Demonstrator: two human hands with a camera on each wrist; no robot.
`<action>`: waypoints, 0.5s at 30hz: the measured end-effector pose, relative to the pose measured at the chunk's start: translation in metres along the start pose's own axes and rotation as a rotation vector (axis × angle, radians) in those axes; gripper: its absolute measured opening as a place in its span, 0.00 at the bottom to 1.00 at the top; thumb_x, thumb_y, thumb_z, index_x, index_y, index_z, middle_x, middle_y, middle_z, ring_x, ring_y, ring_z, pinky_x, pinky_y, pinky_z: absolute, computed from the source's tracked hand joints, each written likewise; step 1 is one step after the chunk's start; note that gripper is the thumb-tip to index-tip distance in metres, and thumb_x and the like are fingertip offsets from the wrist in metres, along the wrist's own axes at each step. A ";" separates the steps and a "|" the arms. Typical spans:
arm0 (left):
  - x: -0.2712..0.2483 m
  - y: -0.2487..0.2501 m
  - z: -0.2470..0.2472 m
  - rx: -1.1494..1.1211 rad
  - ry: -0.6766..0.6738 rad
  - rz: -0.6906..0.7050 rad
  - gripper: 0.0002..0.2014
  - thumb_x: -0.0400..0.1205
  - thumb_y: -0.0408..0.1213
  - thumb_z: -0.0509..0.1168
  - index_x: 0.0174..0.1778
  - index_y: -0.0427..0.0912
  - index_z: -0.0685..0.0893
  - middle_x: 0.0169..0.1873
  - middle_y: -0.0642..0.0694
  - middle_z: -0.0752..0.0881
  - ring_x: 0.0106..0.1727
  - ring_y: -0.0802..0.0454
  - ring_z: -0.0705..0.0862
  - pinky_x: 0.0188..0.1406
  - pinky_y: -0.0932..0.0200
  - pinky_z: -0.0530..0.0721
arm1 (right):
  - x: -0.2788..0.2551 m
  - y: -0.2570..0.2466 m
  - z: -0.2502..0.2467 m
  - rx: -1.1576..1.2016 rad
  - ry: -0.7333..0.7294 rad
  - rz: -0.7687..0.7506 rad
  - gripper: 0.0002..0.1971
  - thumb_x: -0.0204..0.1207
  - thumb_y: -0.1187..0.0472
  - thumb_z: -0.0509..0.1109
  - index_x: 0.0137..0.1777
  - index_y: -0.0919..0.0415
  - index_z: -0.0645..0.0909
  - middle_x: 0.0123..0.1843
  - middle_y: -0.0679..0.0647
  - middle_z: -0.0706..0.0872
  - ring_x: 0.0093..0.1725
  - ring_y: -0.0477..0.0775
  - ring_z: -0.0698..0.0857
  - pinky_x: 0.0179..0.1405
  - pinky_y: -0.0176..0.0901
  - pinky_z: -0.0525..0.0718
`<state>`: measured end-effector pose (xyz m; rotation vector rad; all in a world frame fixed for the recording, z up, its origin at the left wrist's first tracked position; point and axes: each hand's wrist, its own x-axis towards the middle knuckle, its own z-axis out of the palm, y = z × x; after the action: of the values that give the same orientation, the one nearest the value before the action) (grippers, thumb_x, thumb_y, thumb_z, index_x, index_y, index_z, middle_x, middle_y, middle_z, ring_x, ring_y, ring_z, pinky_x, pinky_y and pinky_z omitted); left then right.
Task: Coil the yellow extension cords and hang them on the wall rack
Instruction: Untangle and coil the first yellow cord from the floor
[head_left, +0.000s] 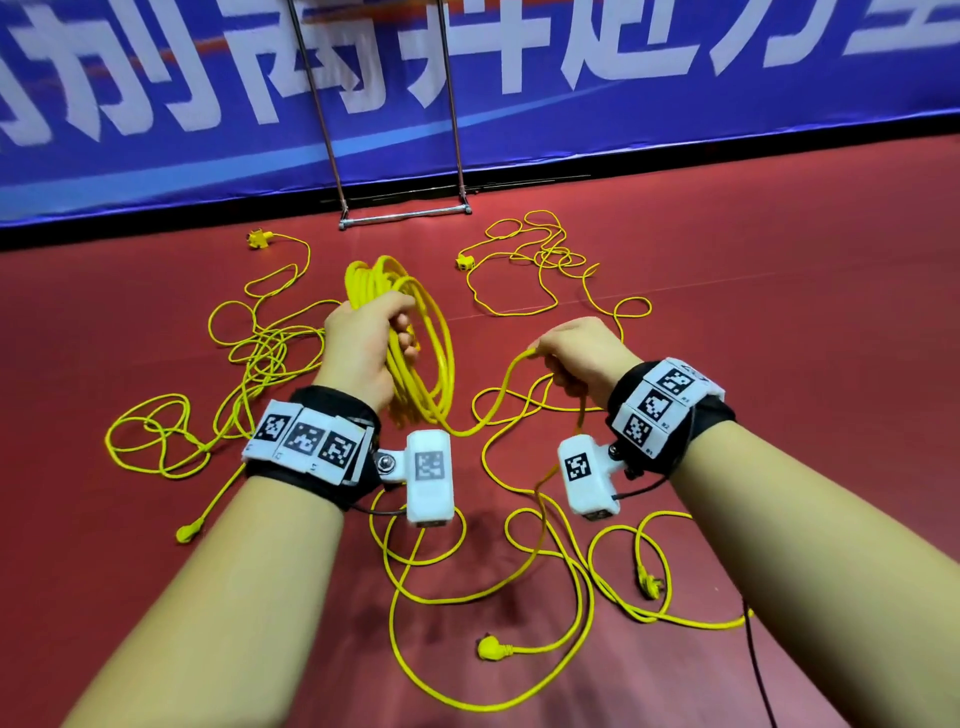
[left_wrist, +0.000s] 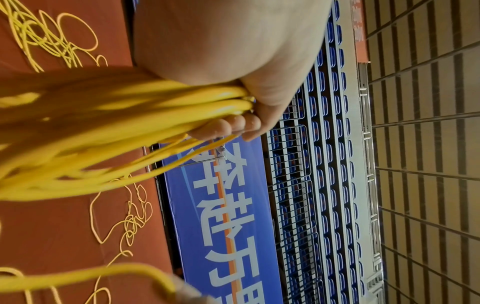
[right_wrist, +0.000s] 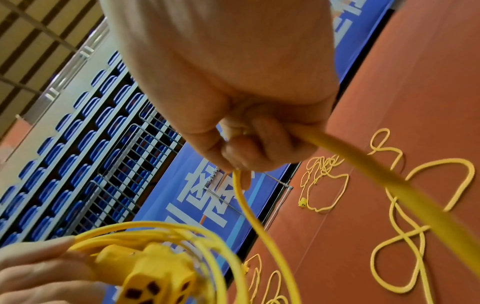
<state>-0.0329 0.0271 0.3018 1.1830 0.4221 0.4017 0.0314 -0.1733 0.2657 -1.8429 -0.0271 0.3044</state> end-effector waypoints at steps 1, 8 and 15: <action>-0.002 -0.001 0.003 0.009 -0.032 -0.020 0.11 0.77 0.27 0.67 0.31 0.42 0.76 0.19 0.49 0.72 0.18 0.55 0.68 0.19 0.67 0.67 | -0.003 -0.002 0.002 0.051 -0.014 -0.008 0.04 0.77 0.69 0.65 0.47 0.64 0.82 0.26 0.56 0.74 0.15 0.49 0.71 0.17 0.29 0.63; -0.018 -0.018 0.025 0.094 -0.186 -0.142 0.09 0.80 0.30 0.65 0.34 0.42 0.77 0.20 0.49 0.74 0.18 0.54 0.70 0.19 0.66 0.73 | -0.013 -0.018 0.009 0.377 -0.245 0.018 0.08 0.82 0.75 0.56 0.47 0.67 0.75 0.53 0.62 0.87 0.31 0.55 0.87 0.21 0.35 0.78; -0.024 -0.030 0.029 0.093 -0.256 -0.216 0.04 0.82 0.29 0.61 0.47 0.39 0.80 0.35 0.41 0.90 0.35 0.46 0.89 0.35 0.57 0.87 | -0.009 -0.010 0.018 0.373 -0.281 0.126 0.09 0.83 0.71 0.60 0.51 0.61 0.82 0.36 0.55 0.83 0.33 0.49 0.82 0.36 0.45 0.86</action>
<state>-0.0357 -0.0183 0.2853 1.2457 0.3437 0.0429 0.0199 -0.1554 0.2720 -1.4239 -0.0452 0.6133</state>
